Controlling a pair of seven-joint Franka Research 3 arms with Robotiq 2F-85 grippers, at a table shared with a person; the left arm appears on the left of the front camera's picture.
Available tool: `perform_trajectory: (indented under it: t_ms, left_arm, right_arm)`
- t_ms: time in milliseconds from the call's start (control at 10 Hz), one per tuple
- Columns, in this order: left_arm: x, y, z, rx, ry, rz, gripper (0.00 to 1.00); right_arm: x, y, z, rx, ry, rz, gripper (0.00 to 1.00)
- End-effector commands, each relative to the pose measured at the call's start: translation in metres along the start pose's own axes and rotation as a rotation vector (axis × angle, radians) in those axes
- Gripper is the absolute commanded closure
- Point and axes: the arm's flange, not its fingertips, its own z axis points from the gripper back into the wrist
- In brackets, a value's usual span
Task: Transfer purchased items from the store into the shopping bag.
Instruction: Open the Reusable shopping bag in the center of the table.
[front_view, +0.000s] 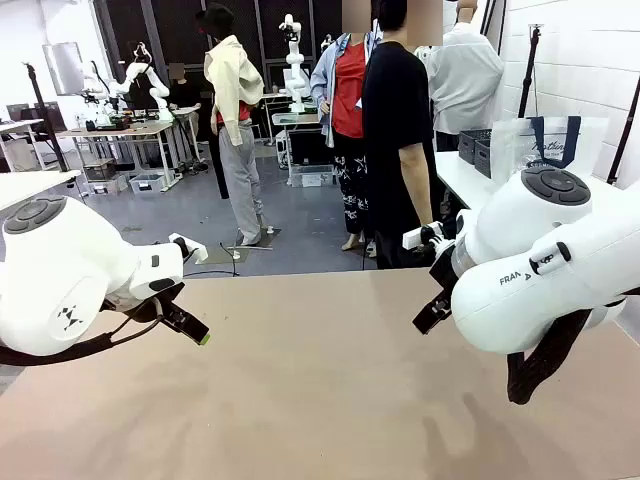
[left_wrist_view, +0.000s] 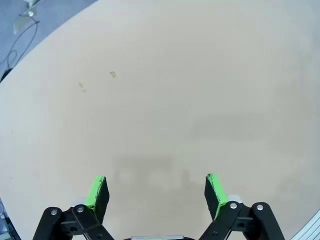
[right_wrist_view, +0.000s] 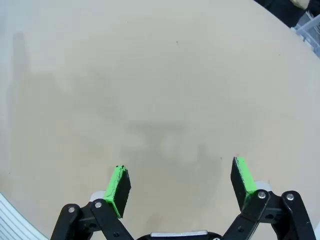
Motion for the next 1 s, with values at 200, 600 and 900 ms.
perform_trajectory:
  t_ms: [200, 600, 900]
  left_arm:
    - [0.0000, 0.0000, 0.0000, 0.000, 0.000, 0.000, 0.00]
    - [0.0000, 0.0000, 0.0000, 0.000, 0.000, 0.000, 0.00]
    - [0.0000, 0.0000, 0.0000, 0.000, 0.000, 0.000, 0.00]
  right_arm:
    - [0.0000, 0.0000, 0.0000, 0.000, 0.000, 0.000, 0.00]
    - [0.0000, 0.0000, 0.0000, 0.000, 0.000, 0.000, 0.00]
    - [0.0000, 0.0000, 0.0000, 0.000, 0.000, 0.000, 0.00]
